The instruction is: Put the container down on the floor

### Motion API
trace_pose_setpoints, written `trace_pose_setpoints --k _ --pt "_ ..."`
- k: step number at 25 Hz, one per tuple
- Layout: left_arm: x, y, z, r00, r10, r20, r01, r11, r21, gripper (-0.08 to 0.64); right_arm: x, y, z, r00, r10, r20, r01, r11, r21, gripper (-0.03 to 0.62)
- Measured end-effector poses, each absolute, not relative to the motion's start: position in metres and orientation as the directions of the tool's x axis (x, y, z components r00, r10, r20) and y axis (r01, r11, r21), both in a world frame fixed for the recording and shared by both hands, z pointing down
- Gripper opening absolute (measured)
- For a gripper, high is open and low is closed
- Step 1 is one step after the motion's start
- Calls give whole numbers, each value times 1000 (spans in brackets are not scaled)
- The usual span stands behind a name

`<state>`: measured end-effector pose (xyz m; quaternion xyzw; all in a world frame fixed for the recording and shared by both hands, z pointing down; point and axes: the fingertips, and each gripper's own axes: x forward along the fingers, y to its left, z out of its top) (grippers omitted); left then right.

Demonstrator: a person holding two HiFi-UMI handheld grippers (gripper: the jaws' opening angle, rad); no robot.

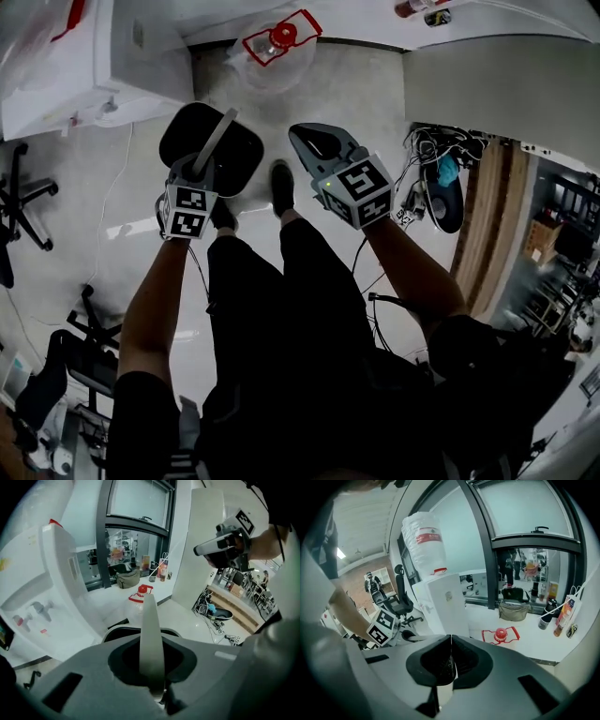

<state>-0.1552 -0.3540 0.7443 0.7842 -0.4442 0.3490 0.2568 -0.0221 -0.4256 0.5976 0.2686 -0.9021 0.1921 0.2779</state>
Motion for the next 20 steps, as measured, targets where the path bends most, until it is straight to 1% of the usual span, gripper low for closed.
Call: trace_pose_setpoints --k 7,20 --pt "-141 -363 803 359 -460 812 -860 -500 97 29 -23 -427 643 -701 -337 629 -589 771 -244 9" --pt "-122 -376 903 386 -397 833 -838 -529 136 28 -30 -417 738 -691 -219 689 -530 802 -277 9"
